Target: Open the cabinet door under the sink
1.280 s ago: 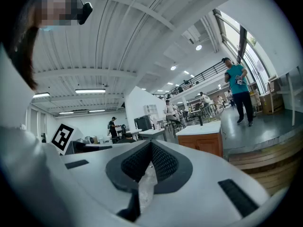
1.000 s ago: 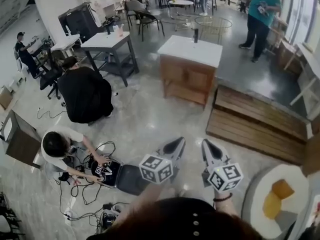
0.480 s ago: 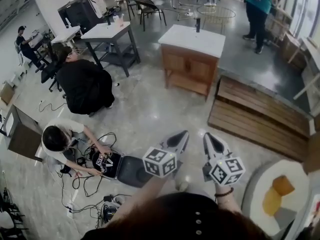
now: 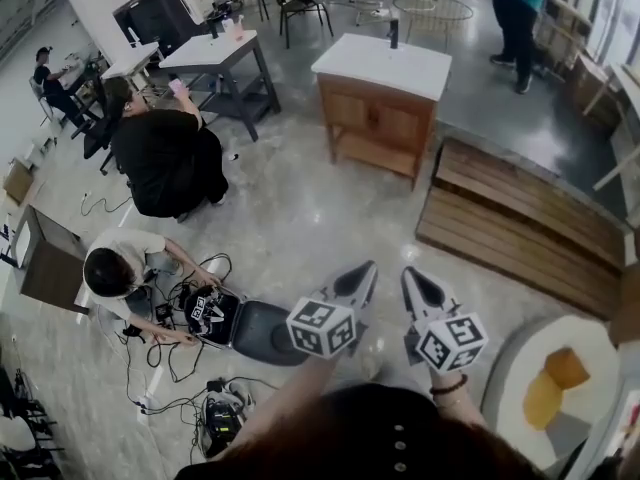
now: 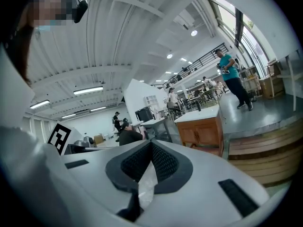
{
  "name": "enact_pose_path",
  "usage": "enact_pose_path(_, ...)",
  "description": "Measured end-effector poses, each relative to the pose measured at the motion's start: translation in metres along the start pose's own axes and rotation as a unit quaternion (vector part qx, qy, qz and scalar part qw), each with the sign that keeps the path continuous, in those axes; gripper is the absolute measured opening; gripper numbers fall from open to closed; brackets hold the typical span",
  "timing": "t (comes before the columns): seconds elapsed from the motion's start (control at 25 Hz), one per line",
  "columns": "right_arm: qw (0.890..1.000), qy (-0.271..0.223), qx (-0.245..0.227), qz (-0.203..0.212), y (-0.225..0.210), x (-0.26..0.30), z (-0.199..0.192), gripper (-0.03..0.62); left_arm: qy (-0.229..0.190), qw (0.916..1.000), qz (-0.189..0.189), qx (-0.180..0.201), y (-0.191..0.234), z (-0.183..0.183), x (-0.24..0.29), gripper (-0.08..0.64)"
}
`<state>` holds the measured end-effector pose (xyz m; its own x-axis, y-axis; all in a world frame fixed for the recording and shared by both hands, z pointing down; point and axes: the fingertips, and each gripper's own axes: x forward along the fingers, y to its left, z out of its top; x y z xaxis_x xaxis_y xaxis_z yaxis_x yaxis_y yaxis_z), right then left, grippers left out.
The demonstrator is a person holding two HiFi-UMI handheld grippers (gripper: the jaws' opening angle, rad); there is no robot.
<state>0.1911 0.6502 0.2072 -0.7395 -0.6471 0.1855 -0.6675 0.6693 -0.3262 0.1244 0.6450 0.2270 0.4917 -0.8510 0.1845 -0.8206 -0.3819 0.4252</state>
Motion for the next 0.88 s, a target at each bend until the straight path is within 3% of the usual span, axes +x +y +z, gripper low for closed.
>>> enact_pose_path(0.16, 1.0, 0.009, 0.015, -0.01, -0.02, 0.008, -0.006, 0.006, 0.015, 0.9998, 0.008, -0.002, 0.007, -0.007, 0.016, 0.009)
enact_pose_path(0.44, 1.0, 0.013, 0.02, -0.01, -0.038, 0.069, -0.001, 0.006, 0.017, 0.9998, -0.004, -0.006, 0.05, 0.013, 0.049, 0.009)
enact_pose_path(0.88, 1.0, -0.002, -0.006, 0.0, -0.046, 0.226, 0.06, 0.006, -0.006, 0.9992, -0.032, 0.023, 0.17, 0.116, 0.103, 0.009)
